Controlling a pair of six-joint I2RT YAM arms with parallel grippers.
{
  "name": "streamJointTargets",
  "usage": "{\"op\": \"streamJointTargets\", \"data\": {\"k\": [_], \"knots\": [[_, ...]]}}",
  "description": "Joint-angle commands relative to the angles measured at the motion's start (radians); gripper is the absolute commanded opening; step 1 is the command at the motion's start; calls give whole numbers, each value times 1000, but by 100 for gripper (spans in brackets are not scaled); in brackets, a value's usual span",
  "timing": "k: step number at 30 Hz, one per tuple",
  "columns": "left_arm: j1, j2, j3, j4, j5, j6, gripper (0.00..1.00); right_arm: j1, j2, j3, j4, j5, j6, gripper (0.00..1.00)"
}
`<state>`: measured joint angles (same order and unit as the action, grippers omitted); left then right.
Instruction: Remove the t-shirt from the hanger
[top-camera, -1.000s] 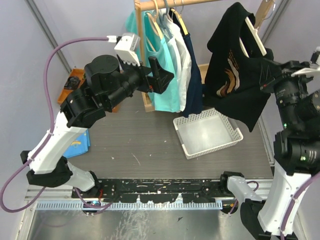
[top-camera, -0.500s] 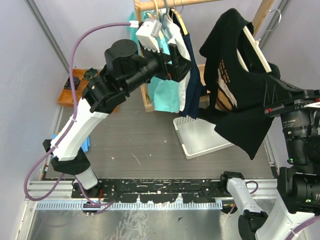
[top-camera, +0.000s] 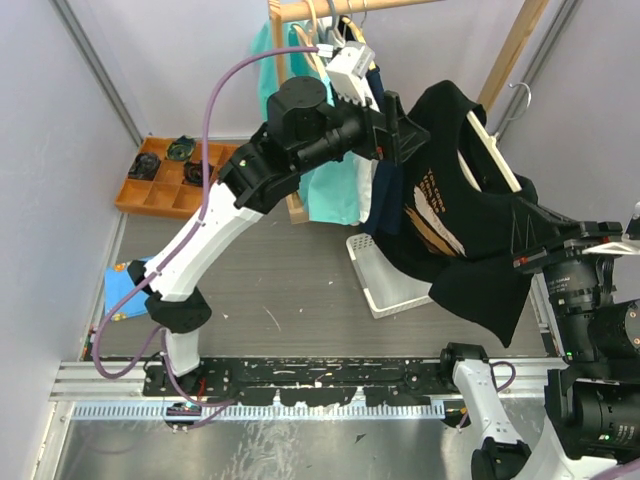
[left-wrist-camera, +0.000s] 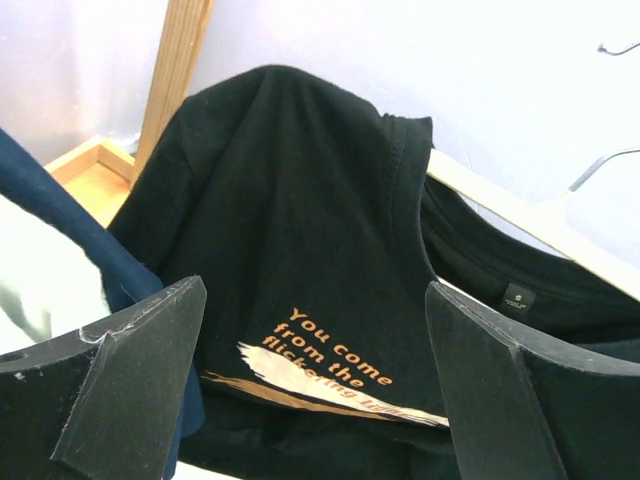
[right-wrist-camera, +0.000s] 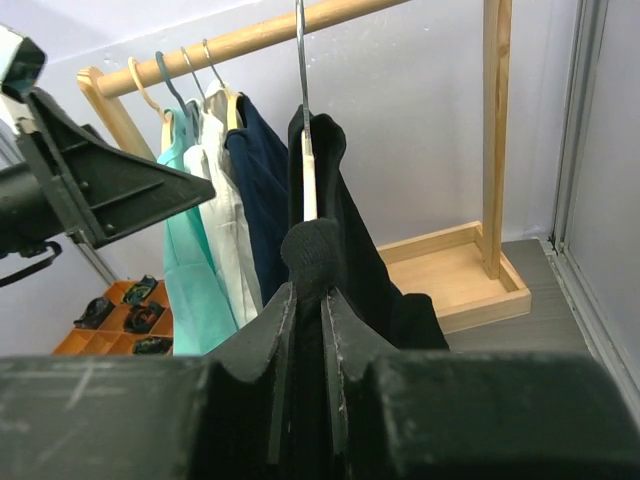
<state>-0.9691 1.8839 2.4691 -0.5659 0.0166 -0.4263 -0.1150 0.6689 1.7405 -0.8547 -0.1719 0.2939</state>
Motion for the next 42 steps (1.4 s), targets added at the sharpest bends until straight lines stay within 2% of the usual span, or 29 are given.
{"op": "streamJointTargets", "data": {"k": [1, 19, 33, 38, 42], "knots": [[2, 39, 38, 47, 63, -40, 98, -5, -6, 10, 60, -16, -14, 1], [-9, 127, 78, 94, 119, -80, 97, -9, -18, -27, 22, -42, -50, 0], [-36, 168, 74, 103, 112, -64, 92, -11, -35, -45, 5, -59, -52, 1], [-44, 176, 72, 108, 103, -62, 88, -9, -47, -54, 0, -60, -46, 1], [-46, 182, 73, 115, 100, -70, 77, -11, -53, -59, -4, -61, -40, 1]]}}
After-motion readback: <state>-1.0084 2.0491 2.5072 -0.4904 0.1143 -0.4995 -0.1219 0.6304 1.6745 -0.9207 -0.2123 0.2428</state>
